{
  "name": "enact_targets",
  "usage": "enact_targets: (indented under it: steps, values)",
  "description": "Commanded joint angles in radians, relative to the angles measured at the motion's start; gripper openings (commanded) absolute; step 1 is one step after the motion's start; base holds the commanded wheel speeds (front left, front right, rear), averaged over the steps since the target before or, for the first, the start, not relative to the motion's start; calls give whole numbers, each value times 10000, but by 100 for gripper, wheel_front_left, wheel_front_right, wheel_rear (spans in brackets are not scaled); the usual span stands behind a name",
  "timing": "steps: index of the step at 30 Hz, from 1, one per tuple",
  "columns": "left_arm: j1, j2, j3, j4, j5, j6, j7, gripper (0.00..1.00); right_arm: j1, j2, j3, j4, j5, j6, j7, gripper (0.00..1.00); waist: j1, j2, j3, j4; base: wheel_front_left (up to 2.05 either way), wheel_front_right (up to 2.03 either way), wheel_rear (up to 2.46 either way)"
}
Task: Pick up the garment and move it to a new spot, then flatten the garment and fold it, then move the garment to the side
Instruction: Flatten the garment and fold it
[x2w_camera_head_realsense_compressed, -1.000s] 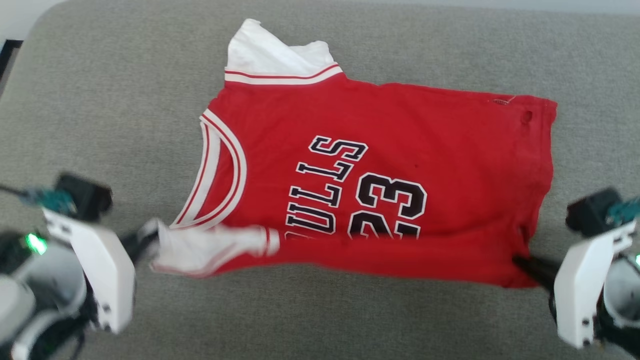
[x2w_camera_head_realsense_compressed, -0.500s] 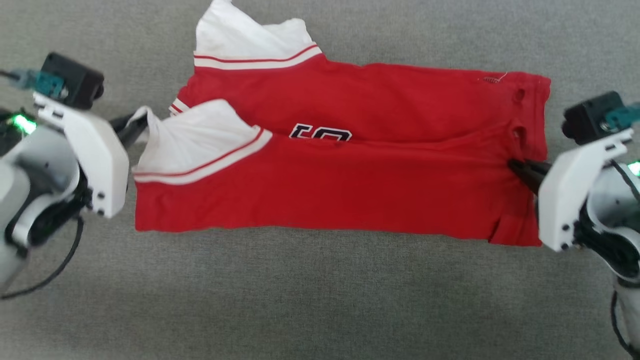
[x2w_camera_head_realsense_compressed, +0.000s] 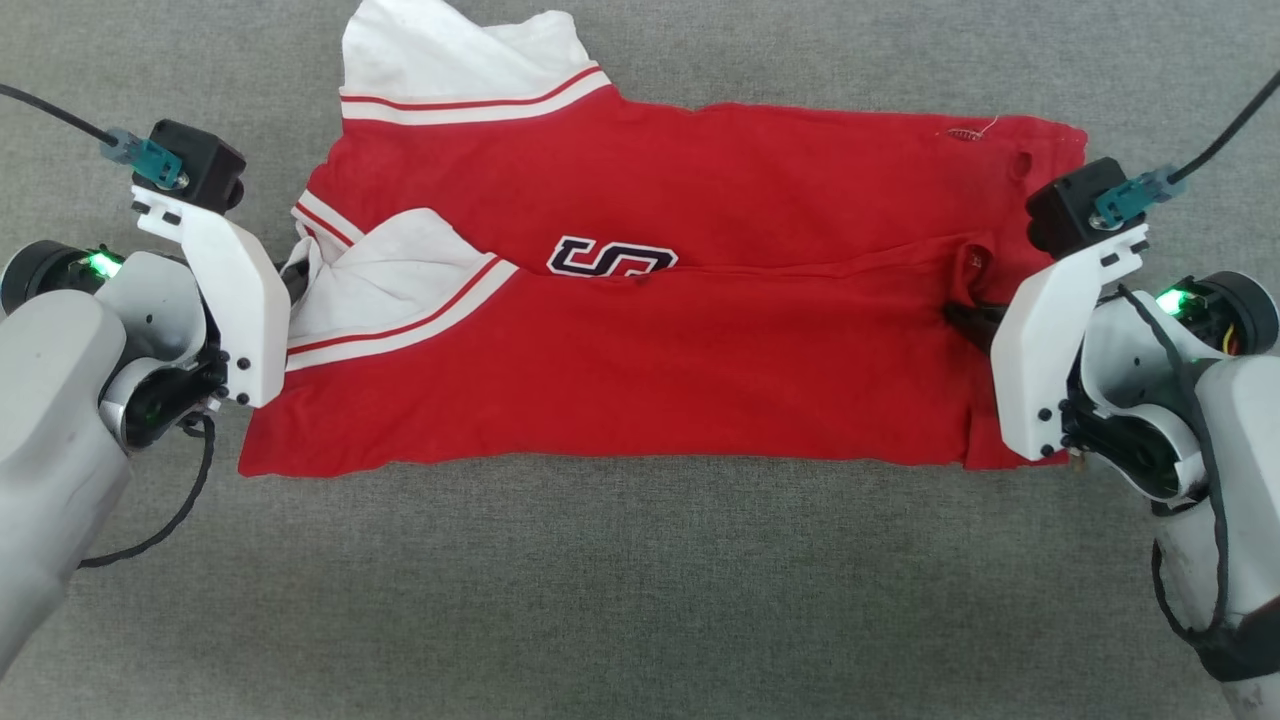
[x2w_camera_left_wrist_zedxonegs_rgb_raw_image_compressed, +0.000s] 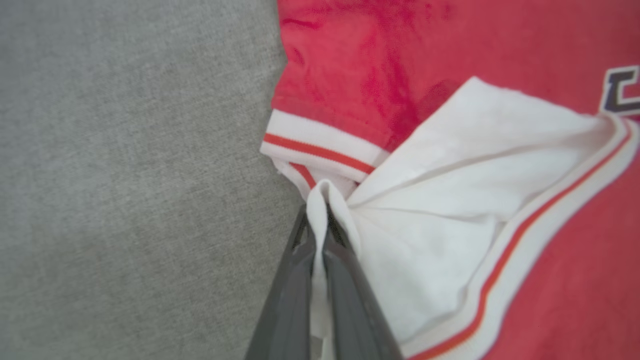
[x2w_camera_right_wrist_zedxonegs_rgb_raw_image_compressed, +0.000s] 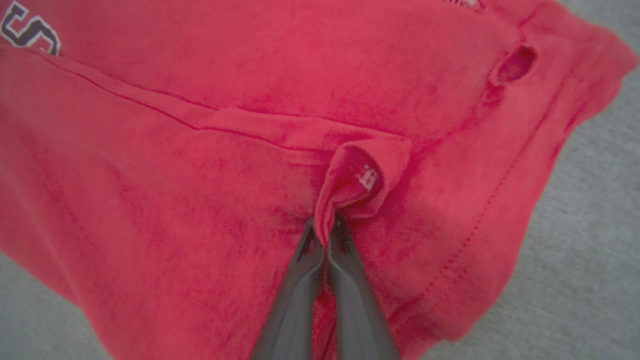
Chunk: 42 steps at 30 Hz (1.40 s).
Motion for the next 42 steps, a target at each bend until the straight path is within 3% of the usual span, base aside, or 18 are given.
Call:
enact_targets:
  steps: [1,2,9,13,27,33,42]
  values:
    - [-100,-48,-28,158,-121,-11,-27,65,9,53,86,174,23,-3,-76,48,0,0,-16,-5,0,0,0]
    - [-143,-96,5,282,-197,-19,-85,100,-13,65,97,220,24,-3,-121,100,0,0,-42,-4,0,0,0]
    - [-133,114,102,243,-541,-84,40,100,296,139,-467,-229,-147,-1,-915,100,0,0,-382,84,0,0,0]
    - [173,471,200,-486,-808,212,299,100,721,261,-933,-872,-358,-1,-1571,100,0,0,-542,148,0,0,0]
    - [2134,2402,453,-4923,-1623,2647,1082,100,2026,1497,-2814,-3020,-1910,-1,-4498,100,0,0,-667,-28,0,0,0]
    - [3042,3045,486,-5993,-2045,3648,1145,100,2413,2145,-3322,-3590,-2615,-1,-5627,100,0,0,-588,-314,0,0,0]
    - [3802,3284,593,-5876,-2616,4280,1081,100,3132,2761,-3591,-3724,-2830,-1,-5923,100,0,0,-401,-800,0,0,0]
